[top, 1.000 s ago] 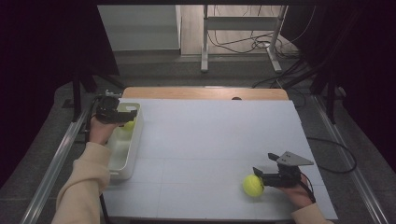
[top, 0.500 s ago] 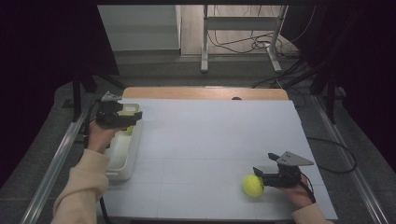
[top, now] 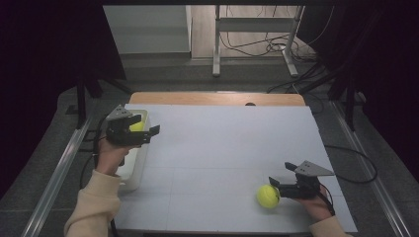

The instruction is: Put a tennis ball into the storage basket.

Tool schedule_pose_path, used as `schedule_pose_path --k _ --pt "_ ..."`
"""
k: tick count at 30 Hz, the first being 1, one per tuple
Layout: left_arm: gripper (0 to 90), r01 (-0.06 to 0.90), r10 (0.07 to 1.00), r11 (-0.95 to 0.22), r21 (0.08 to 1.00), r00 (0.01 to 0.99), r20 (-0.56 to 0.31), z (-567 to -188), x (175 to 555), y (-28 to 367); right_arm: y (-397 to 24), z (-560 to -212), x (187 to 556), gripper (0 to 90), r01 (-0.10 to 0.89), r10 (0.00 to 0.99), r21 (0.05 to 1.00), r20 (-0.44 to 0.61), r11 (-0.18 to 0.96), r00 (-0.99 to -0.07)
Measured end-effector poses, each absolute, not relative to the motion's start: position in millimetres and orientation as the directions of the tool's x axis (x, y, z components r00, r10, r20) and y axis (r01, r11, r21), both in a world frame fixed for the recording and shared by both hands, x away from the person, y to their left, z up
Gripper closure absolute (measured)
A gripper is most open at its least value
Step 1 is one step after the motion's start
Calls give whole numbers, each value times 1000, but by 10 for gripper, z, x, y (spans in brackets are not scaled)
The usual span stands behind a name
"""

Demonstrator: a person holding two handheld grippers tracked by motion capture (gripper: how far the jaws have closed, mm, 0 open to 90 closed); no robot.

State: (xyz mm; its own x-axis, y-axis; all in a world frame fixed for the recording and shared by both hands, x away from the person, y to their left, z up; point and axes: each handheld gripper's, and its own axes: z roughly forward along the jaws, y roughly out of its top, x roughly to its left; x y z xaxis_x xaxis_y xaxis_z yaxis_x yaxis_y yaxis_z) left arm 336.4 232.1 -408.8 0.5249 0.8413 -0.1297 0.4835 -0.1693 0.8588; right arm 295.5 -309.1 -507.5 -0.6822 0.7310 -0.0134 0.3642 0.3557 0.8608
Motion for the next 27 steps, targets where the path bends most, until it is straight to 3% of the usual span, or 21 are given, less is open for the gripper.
schedule_pose_path --k 17,27 --pt "153 464 795 -205 862 592 -130 -4161 3281 2071 -3144 -5075 2926 162 357 739 864 -26 355 -673" --pt "154 464 777 -150 873 602 -187 -4193 3256 2042 -3144 -5081 2929 160 350 735 864 -34 362 -677"
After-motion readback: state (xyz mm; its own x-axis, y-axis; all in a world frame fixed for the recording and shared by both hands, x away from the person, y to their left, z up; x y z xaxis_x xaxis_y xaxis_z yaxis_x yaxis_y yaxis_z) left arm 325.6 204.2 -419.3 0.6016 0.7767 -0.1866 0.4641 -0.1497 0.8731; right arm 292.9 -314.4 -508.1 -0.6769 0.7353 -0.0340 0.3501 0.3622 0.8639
